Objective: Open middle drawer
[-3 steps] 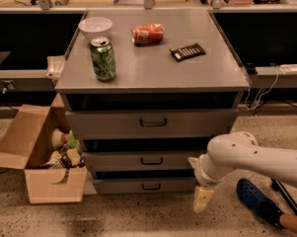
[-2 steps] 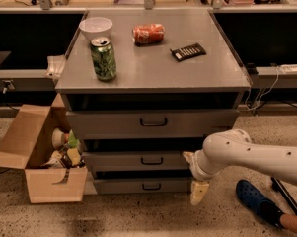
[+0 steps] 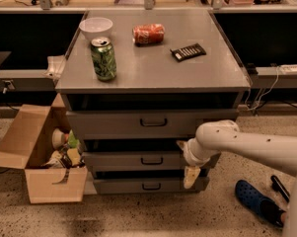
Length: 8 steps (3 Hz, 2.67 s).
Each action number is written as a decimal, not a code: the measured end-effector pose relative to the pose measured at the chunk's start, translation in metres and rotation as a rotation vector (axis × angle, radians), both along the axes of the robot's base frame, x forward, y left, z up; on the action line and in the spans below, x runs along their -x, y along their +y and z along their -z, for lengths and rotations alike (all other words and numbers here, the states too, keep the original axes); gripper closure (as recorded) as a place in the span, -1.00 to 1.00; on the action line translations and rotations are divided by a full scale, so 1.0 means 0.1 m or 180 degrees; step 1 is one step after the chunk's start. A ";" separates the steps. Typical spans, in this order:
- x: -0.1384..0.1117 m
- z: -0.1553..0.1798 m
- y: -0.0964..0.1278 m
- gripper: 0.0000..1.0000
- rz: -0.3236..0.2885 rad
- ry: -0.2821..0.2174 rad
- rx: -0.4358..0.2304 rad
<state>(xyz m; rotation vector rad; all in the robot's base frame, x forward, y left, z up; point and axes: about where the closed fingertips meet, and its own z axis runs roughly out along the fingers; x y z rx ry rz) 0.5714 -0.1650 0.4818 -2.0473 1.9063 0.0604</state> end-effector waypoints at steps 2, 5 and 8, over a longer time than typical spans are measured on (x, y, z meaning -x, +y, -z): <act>-0.18 0.28 0.11 -1.00 0.0208 0.0210 -0.0140; -0.14 0.76 0.06 -0.75 0.0383 0.0379 -0.0264; -0.12 0.50 -0.04 0.65 0.0378 0.0190 -0.0310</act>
Offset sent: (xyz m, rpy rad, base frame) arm 0.0239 0.0140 -0.0421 0.0743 0.0987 -0.1126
